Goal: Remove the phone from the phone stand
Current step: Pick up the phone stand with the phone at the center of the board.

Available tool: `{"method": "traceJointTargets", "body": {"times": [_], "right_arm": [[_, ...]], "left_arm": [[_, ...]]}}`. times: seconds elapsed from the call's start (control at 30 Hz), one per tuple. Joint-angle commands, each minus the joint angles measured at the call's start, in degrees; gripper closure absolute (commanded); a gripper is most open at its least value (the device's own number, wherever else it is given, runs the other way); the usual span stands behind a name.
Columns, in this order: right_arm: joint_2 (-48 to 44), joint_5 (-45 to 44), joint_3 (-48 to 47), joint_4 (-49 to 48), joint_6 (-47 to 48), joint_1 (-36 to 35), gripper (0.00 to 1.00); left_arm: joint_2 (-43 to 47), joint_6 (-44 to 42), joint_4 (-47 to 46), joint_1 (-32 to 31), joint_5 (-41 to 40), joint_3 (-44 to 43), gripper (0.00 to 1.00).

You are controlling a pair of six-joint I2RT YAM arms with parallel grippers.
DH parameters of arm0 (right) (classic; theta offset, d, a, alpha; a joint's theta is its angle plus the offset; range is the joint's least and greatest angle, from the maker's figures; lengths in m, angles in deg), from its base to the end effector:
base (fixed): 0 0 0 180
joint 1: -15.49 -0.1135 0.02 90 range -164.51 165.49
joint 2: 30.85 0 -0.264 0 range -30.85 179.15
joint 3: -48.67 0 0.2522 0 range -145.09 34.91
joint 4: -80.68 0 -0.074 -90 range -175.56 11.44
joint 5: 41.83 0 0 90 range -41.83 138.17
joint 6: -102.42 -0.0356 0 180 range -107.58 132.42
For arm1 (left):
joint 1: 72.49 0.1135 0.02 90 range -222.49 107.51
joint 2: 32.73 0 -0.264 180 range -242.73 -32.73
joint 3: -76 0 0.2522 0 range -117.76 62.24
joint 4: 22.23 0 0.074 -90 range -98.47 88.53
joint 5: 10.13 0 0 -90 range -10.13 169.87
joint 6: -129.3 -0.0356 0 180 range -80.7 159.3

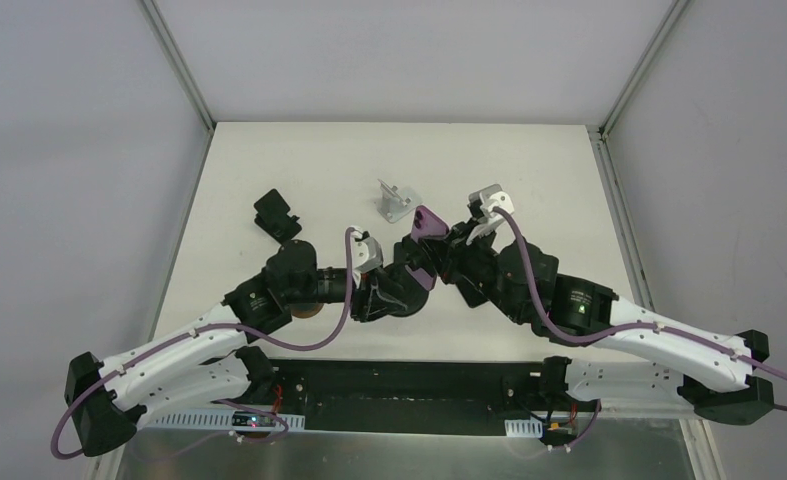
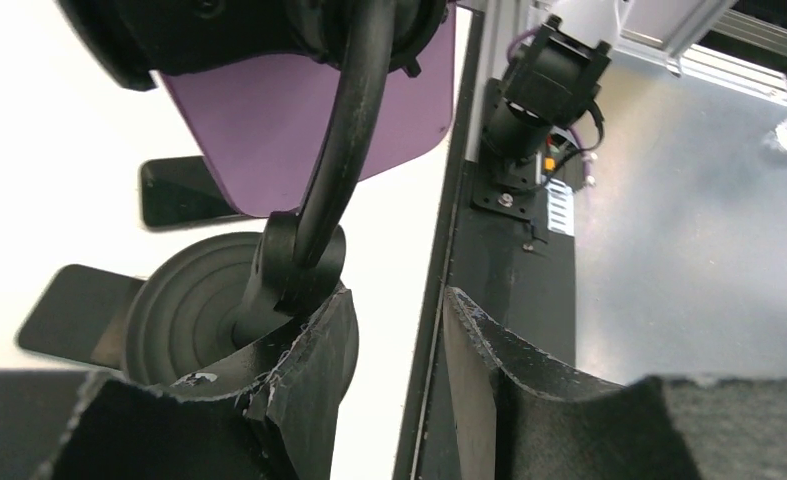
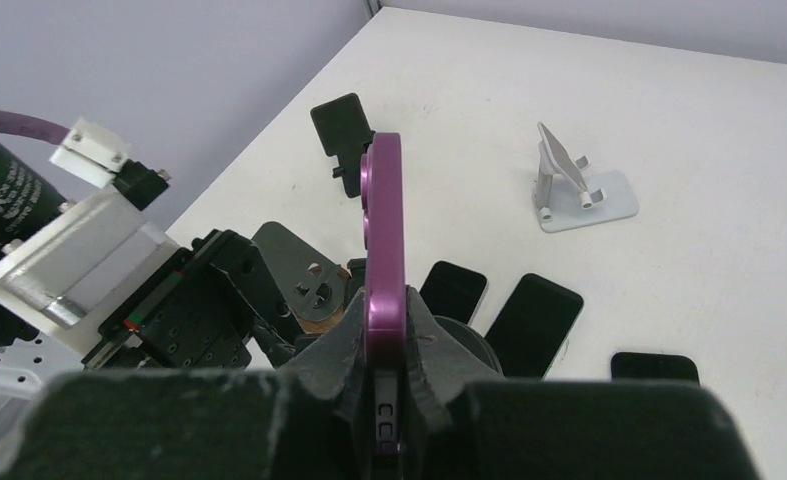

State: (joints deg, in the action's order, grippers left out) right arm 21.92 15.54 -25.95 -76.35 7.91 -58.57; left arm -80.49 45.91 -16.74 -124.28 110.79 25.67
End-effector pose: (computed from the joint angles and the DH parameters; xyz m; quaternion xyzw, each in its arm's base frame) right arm 0.0729 0.1854 0.4155 -0.2293 0.6750 0.2702 0.6471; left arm 0.1086 -0.1676 0.3149 0.4379 0.5745 -0.4926 0.4853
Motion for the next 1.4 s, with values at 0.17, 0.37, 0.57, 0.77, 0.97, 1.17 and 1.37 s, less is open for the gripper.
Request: {"method": "traceJointTargets", "body": {"times": [0.17,0.37,0.57,0.77,0.97,1.17,1.37], "right_arm": [[-2.18,-1.77,-5.62,-4.49,-2.89,-0.86,1.0],[-1.12,-2.38,-7.61,-1.87,-1.84,-0.91,1.0],[0.53,0.39,-8.57,-2.62,-3.28,-0.91,1.0],[2.2,1.09,-8.74,-4.48,-4.63,-0.91,1.0],[1.86,0.54,-8.04,-5.41,-5.09,-0.91,1.0],[1.31,-2.87,-5.65,-8.54,1.21,-0.99,1.0],[5.26,-11.26,-4.4,-15.72,15.65,-3.94,1.0]], "left_arm": [[6.4,-5.89,-5.71,0.11,-9.24,2.41,0.58],[7.87,-7.75,-5.64,0.11,-9.41,4.33,0.58],[6.49,-9.15,-5.68,0.03,-6.51,2.23,0.54],[3.1,-7.94,-5.67,-2.31,-1.01,-1.14,0.52],[1.07,-6.82,-5.7,-3.49,-2.02,-2.27,0.68],[0.02,-1.88,-5.7,-3.56,-5.02,-3.19,0.95],[-0.88,3.42,-5.57,-3.56,-8.83,-4.52,1.0]]}}
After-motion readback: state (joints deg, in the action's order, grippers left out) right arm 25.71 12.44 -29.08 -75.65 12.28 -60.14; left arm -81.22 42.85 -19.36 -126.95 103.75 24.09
